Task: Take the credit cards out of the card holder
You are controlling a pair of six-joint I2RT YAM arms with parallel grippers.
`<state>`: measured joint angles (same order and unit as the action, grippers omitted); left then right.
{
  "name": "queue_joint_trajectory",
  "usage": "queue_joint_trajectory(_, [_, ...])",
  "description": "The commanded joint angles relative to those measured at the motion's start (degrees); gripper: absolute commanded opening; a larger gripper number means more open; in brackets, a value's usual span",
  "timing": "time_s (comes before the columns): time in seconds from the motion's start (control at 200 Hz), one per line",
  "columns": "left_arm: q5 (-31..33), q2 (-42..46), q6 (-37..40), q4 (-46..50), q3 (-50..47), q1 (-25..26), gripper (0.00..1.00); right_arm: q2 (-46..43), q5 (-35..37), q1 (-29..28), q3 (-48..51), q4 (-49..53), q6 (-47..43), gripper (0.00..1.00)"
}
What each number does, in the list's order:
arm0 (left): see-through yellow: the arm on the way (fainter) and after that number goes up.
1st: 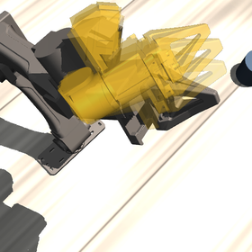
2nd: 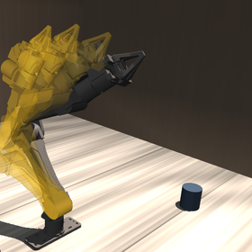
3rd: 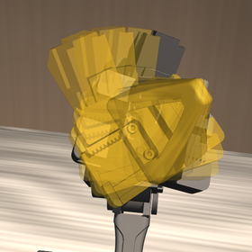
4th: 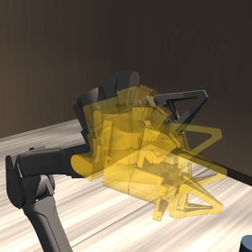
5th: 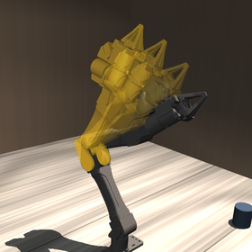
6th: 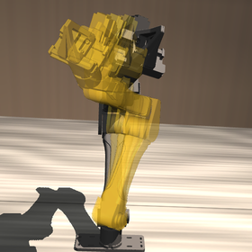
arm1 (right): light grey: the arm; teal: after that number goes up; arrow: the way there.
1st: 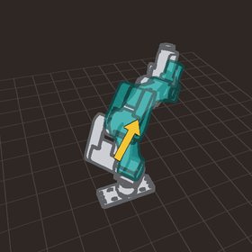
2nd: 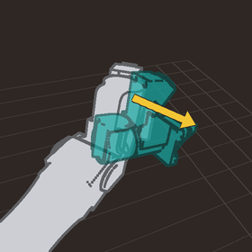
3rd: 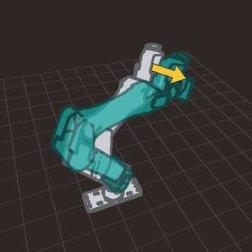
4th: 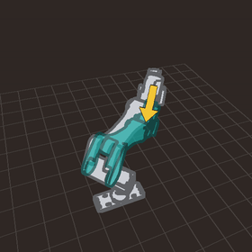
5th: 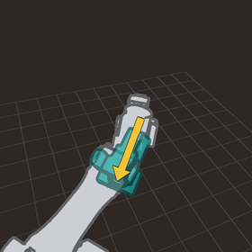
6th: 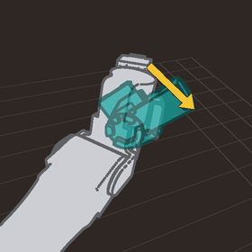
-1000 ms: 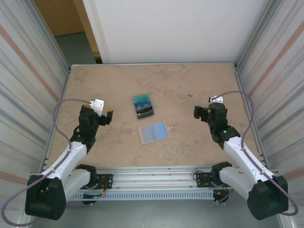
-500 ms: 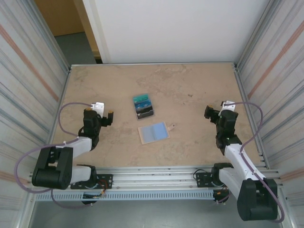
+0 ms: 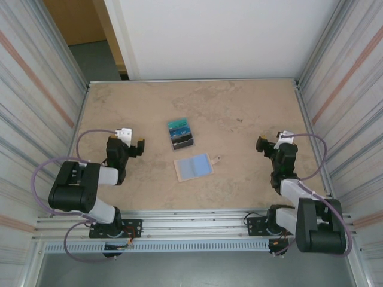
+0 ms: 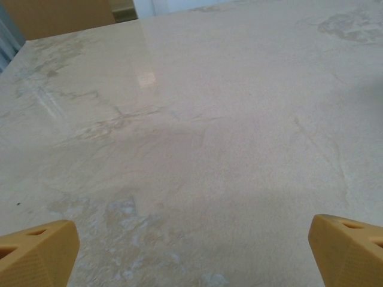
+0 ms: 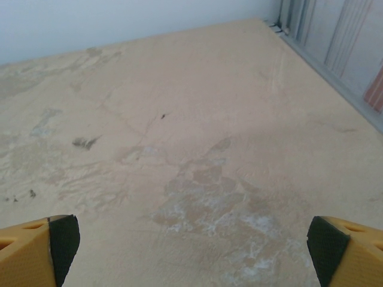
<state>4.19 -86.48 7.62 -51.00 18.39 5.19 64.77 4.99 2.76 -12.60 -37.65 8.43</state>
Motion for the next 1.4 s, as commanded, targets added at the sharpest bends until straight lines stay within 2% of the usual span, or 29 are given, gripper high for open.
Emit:
queue_joint_trajectory(0.0, [-2.23, 0.24, -2.04, 3.21, 3.69, -1.85, 0.99, 2.55, -4.42, 0.55, 0.12, -7.9, -0.47, 0.99])
queue_joint_trajectory(0.03, [-1.29, -0.19, -3.66, 4.85, 4.83, -2.79, 0.99, 3.57, -5.07, 0.66, 0.12, -8.93, -0.38, 0.99])
queue_joint_trajectory(0.075, [-3.31, -0.42, -4.66, 4.23, 4.66, -4.31, 0.99, 5.34, -6.21, 1.01, 0.12, -10.76, -0.27, 0.99])
queue_joint_trajectory(0.356, [-3.1, -0.02, -4.73, 4.64, 4.55, -4.28, 0.99, 17.1, -14.2, 7.76, -0.23, -22.09, 3.29, 0.99])
queue_joint_trajectory(0.396, [-3.03, 0.03, -4.74, 4.76, 4.55, -4.22, 0.99, 19.01, -17.13, 8.62, -0.48, -24.22, 3.19, 0.99])
queue_joint_trajectory(0.421, [-2.95, 0.01, -4.72, 4.8, 4.55, -4.18, 0.99, 19.04, -19.16, 8.72, -0.57, -23.85, 2.6, 0.99])
queue_joint_trajectory(0.661, [-2.87, -0.01, -4.69, 4.82, 4.55, -4.08, 0.99, 20.95, -22.96, 7.66, -0.99, -24.87, -0.48, 0.99])
queue_joint_trajectory(0.742, [-2.77, -0.03, -4.65, 4.77, 4.55, -4.09, 0.99, 25.31, -24.78, 5.95, -2.38, -27.61, -2.83, 0.99])
queue_joint_trajectory(0.772, [-2.69, 0.01, -4.58, 4.78, 4.55, -4.04, 0.99, 24.97, -25.12, 6.05, -3.66, -25.12, -2.95, 0.99])
queue_joint_trajectory(0.802, [-2.65, -0.03, -4.63, 4.77, 4.55, -3.98, 0.99, 23.31, -25.71, 6.48, -5.66, -17.74, -3.32, 0.99])
queue_joint_trajectory(0.822, [-2.73, -0.01, -4.55, 4.77, 4.59, -3.97, 0.99, 22.9, -25.39, 6.43, -7.01, -14.32, -3.51, 0.99])
queue_joint_trajectory(0.877, [-2.61, -0.01, -4.41, 4.87, 4.67, -3.82, 0.99, 24.83, -22.48, 4.47, -8.54, -15.01, -4.22, 0.99])
queue_joint_trajectory(0.932, [-2.6, -0.01, -4.37, 4.95, 4.71, -3.87, 0.99, 23.32, -19.84, 3.69, -9.62, -9.9, -4.89, 0.99])
queue_joint_trajectory(1.057, [-2.55, -0.03, -4.45, 4.93, 4.72, -3.87, 0.99, 23.78, -10.62, 1.53, -10.51, -9.08, -3.5, 0.99])
queue_joint_trajectory(1.393, [-2.55, -0.15, -4.29, 5.04, 4.81, -3.78, 0.99, 23.64, -9.92, 1.21, -10.63, -8.73, -3.62, 0.99])
